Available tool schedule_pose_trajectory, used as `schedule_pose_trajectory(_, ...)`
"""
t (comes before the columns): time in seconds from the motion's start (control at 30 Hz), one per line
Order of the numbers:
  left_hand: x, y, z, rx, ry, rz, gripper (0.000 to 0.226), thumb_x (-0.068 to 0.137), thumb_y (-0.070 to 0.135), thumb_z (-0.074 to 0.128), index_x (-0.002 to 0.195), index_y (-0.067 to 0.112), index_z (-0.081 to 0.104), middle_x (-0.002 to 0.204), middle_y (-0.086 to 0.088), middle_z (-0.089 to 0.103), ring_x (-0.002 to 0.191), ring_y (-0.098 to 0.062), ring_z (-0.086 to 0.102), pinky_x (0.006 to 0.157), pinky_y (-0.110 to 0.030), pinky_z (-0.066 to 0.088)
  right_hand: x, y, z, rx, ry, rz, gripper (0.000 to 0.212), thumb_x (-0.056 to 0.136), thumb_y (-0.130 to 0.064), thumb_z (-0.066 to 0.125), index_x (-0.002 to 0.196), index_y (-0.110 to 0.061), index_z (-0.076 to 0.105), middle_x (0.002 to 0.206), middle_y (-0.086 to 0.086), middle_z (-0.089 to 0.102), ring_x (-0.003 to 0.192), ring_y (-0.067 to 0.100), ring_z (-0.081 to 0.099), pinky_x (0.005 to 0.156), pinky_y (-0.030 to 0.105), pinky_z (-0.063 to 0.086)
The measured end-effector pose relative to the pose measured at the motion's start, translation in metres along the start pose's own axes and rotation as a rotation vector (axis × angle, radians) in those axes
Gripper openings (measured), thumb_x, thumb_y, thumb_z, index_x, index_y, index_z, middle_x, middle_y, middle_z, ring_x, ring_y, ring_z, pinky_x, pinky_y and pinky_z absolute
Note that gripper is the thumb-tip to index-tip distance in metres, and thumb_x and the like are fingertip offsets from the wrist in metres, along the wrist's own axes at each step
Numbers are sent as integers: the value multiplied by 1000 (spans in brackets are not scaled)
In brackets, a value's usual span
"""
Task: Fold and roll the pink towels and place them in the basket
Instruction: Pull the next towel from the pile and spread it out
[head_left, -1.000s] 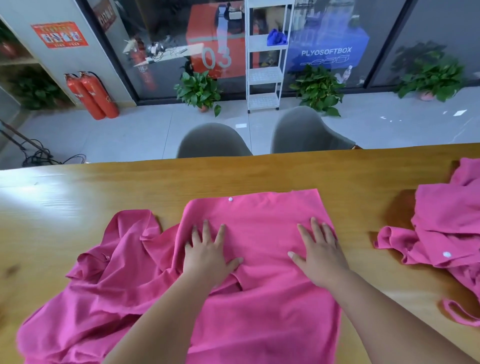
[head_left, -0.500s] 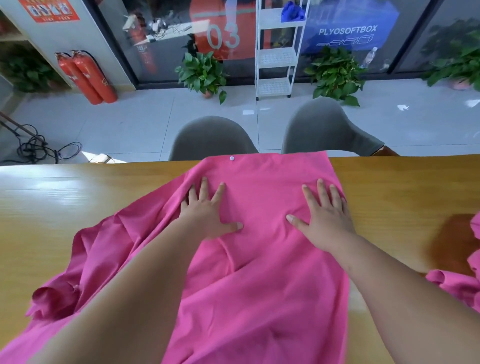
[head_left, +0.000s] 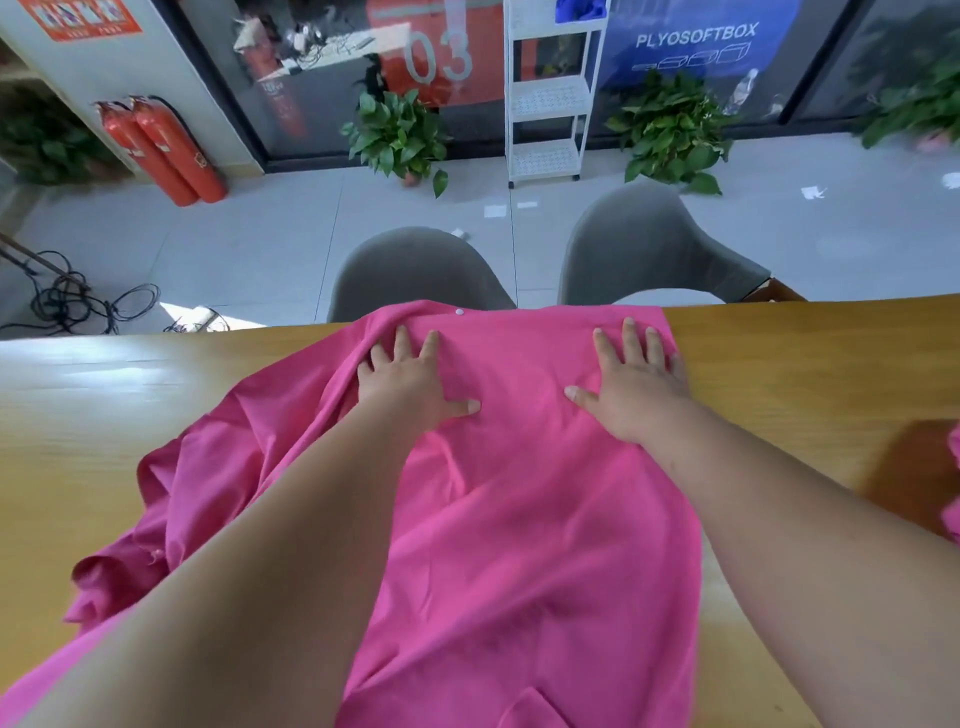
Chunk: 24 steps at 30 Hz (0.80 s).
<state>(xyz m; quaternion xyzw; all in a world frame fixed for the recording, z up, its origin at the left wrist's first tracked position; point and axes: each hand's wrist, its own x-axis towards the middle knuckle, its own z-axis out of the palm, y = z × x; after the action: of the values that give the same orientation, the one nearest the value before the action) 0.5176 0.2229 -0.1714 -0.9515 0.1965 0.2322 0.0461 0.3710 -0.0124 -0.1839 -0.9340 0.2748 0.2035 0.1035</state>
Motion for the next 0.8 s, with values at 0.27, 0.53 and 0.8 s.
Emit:
schedule_pose_trajectory(0.27, -115, 14, 91, -217, 339, 134, 74, 106, 57, 43, 168, 31, 12, 177, -1, 4, 163, -33, -2, 130, -56, 10, -140, -24, 87, 17, 244, -104, 84, 102, -74, 15, 169, -26, -4, 175, 10, -17, 161, 34, -15, 131, 56, 6)
schedule_pose_trajectory(0.53, -245, -39, 185, -77, 330, 392, 76, 104, 57, 45, 168, 25, 20, 177, -5, 3, 163, -27, -8, 131, -54, 13, -257, -18, 136, -59, 149, -191, 93, 99, -79, 25, 169, -24, 1, 173, 8, -24, 160, 31, -22, 131, 54, 9)
schedule_pose_trajectory(0.8, -333, -74, 210, 39, 258, 565, 81, 93, 57, 52, 165, 26, 31, 176, -9, 9, 163, -30, -2, 130, -54, 17, -344, -34, 153, 26, 32, -143, 87, 95, -71, 52, 165, -27, 24, 175, 8, 5, 160, 32, 4, 130, 51, 18)
